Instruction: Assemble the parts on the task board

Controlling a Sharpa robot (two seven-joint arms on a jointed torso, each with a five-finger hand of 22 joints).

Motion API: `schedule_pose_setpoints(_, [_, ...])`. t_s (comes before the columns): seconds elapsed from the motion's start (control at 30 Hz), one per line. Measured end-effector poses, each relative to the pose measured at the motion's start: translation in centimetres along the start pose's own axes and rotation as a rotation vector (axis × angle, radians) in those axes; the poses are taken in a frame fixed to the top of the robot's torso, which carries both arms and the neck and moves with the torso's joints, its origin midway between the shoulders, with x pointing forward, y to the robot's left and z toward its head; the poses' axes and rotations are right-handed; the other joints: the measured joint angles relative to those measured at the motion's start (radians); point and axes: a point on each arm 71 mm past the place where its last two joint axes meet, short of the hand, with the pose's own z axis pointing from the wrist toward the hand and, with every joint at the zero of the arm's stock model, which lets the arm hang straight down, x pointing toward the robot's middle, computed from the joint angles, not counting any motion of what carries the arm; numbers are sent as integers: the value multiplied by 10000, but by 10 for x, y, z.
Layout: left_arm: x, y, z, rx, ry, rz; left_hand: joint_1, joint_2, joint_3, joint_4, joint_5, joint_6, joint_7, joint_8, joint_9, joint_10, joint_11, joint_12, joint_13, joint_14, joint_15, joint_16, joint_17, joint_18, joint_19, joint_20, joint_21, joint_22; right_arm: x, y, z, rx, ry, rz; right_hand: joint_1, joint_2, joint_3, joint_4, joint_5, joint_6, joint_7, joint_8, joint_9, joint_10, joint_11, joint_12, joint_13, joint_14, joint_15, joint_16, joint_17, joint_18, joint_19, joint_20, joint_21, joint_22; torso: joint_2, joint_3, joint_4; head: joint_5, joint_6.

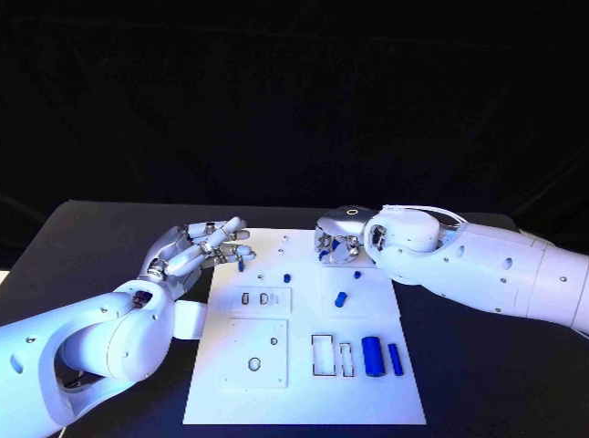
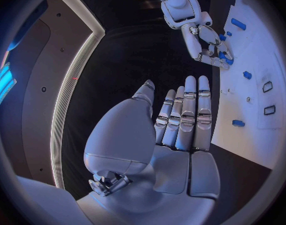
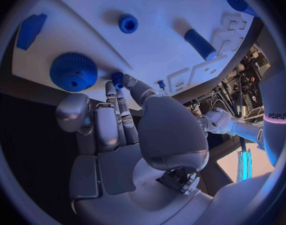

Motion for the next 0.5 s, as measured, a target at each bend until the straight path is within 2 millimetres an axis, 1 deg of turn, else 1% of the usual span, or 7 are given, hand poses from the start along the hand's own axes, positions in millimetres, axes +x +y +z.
schedule_pose_setpoints(0.2, [-1, 0, 0, -40, -9, 3, 0, 0, 0, 0, 0, 0, 0, 0, 0, 0, 0, 0, 0, 0, 0, 0, 14, 0, 0, 0, -39, 0, -1, -1, -1, 11, -51, 1, 66, 42, 219, -9, -114, 28, 9, 0, -1, 13, 17, -22, 2, 0, 0, 0, -39, -1, 0, 0, 129, 194, 15, -12, 18, -36, -8])
schedule_pose_setpoints(0.23, [-1, 0, 0, -46, -8, 3, 0, 0, 0, 0, 0, 0, 0, 0, 0, 0, 0, 0, 0, 0, 0, 0, 14, -1, 0, 0, -39, 0, -1, -1, -1, 14, -62, 2, 118, 12, 236, -22, -125, 34, 5, 0, -1, 13, 18, -23, 2, 0, 0, 0, -39, -1, 0, 0, 175, 209, 18, -12, 22, -40, -9])
schedule_pose_setpoints(0.43, [-1, 1, 0, -67, -8, 1, 0, 0, -29, -29, 0, 0, 0, 0, -1, 0, 0, -41, -1, 0, 0, 0, 21, 0, -1, 0, -39, 1, -2, 0, -1, 28, -171, 12, 273, 68, 563, -80, -287, 91, 17, 0, 41, 17, 54, -62, -8, 0, 0, 51, -39, -1, -1, 0, 295, 329, 34, -25, 41, -66, -2])
schedule_pose_setpoints(0.5, [-1, 1, 0, -72, -9, 2, 0, 0, -29, -29, 0, 0, 0, 0, 0, -1, 0, -41, -1, 0, 0, 0, 22, -1, 0, 0, -39, 1, -2, 0, -1, 42, -220, 16, 326, 121, 678, -105, -383, 122, 22, 0, 51, 33, 69, -59, -8, 0, 1, 51, -39, -1, -1, 0, 382, 397, 37, -31, 49, -79, 5])
